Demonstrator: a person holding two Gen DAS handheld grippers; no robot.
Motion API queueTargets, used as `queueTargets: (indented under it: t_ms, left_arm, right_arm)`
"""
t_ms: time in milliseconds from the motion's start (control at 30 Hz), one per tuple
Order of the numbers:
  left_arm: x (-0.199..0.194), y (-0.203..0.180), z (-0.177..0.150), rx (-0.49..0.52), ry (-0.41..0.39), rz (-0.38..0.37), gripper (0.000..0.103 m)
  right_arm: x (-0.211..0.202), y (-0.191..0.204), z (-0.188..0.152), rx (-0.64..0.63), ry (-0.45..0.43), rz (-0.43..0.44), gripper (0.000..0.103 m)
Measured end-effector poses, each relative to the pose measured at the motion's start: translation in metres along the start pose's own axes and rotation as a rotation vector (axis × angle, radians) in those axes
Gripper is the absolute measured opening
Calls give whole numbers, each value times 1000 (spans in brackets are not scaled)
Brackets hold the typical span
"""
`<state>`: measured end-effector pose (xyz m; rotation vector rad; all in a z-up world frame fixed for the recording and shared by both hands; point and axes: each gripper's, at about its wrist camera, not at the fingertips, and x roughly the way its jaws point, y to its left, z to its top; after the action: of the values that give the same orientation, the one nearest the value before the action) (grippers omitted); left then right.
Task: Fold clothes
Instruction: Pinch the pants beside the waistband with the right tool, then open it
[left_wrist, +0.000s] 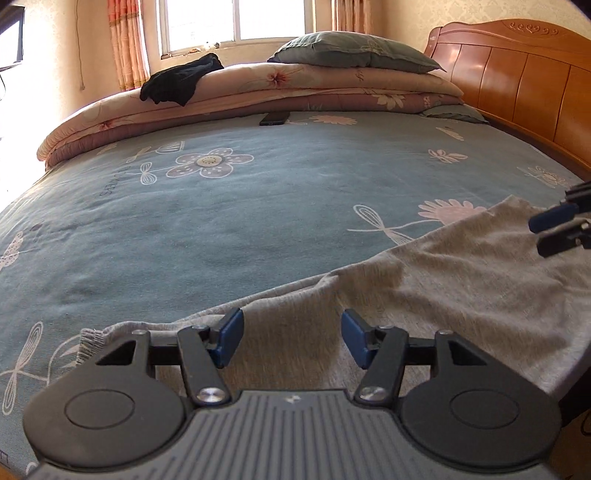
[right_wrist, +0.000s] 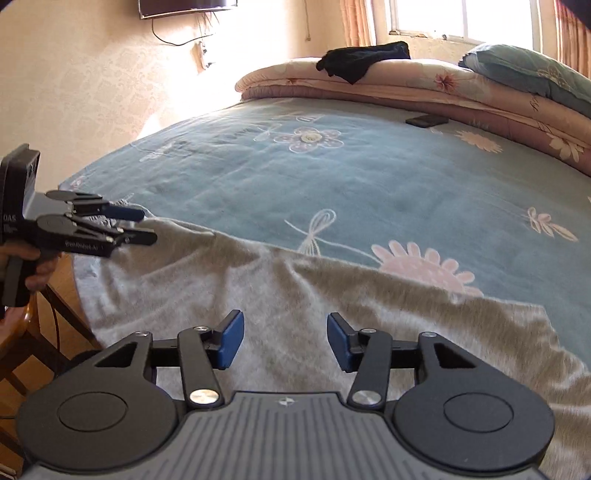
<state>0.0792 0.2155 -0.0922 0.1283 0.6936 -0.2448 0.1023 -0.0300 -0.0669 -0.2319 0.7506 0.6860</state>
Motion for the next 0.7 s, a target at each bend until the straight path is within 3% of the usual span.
queueTargets:
  t_ms: [133, 200, 300, 500, 633, 700]
  left_arm:
    - [10, 11, -16, -65, 65, 9, 60]
    - [10, 20, -26, -123, 84, 21, 59]
    - [2, 27, -37, -174, 74, 16, 59]
    - [-8, 32, -49, -203, 38, -1, 60]
    - [-9, 31, -51, -186, 24, -1, 61]
    - [-9, 28, -51, -171, 22, 6, 62]
  right_arm:
    - [20, 9, 55, -83, -37, 95, 21]
    - [31, 13, 83, -125, -56, 142, 20]
    - [76, 30, 103, -175, -6, 206, 20]
    - [126, 79, 85, -360, 91, 266, 20]
    - [118, 103, 65, -570, 48, 218, 22]
    - [114, 106, 64, -613, 21, 207, 23]
